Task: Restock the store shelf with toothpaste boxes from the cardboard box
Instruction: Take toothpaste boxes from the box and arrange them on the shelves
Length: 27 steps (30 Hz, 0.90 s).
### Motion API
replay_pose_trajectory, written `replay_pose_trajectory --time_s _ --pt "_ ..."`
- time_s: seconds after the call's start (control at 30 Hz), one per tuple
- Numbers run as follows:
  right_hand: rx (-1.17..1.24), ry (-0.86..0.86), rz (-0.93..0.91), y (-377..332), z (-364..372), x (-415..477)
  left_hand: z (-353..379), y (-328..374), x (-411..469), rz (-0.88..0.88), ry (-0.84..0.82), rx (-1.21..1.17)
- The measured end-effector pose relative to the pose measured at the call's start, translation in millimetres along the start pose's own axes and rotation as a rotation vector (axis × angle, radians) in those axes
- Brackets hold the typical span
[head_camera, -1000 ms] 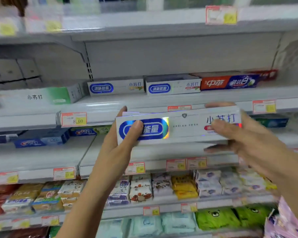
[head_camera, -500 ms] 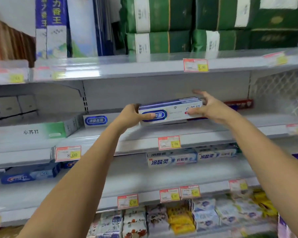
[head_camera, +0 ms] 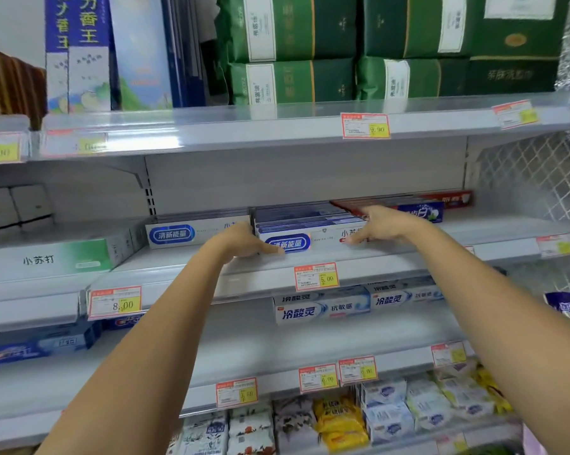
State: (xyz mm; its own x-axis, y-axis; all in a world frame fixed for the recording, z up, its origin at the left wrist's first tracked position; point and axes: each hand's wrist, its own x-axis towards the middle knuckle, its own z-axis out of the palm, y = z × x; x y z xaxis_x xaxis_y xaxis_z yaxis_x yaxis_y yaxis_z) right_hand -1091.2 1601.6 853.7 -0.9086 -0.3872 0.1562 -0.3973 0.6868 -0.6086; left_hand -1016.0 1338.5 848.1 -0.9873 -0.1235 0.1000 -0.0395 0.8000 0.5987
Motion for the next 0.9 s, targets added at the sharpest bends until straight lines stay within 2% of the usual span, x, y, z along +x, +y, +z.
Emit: replay_pose_trajectory --time_s 0.17,0.27,0.43,0.67,0.8,0.9 --pt "0.034 -0.041 0.131 0 -1 6 -2 1 3 -0.037 -0.064 0.133" --pt "0.07 -0.049 0.122 0 0 6 1 1 3 -0.039 -0.054 0.223" --pt "0.234 -0.086 0.062 -4 1 3 1 2 5 -0.034 -0.1 0.242" --pt "0.24 -0.11 0.121 -5 2 4 2 3 5 -0.021 -0.097 0.327" --pt "0.066 0.001 0.131 -14 5 -8 2 6 -7 -0.031 -0.025 0.338" --pt "-0.031 0.274 0.012 -17 12 -25 6 4 -25 0.036 0.164 0.267"
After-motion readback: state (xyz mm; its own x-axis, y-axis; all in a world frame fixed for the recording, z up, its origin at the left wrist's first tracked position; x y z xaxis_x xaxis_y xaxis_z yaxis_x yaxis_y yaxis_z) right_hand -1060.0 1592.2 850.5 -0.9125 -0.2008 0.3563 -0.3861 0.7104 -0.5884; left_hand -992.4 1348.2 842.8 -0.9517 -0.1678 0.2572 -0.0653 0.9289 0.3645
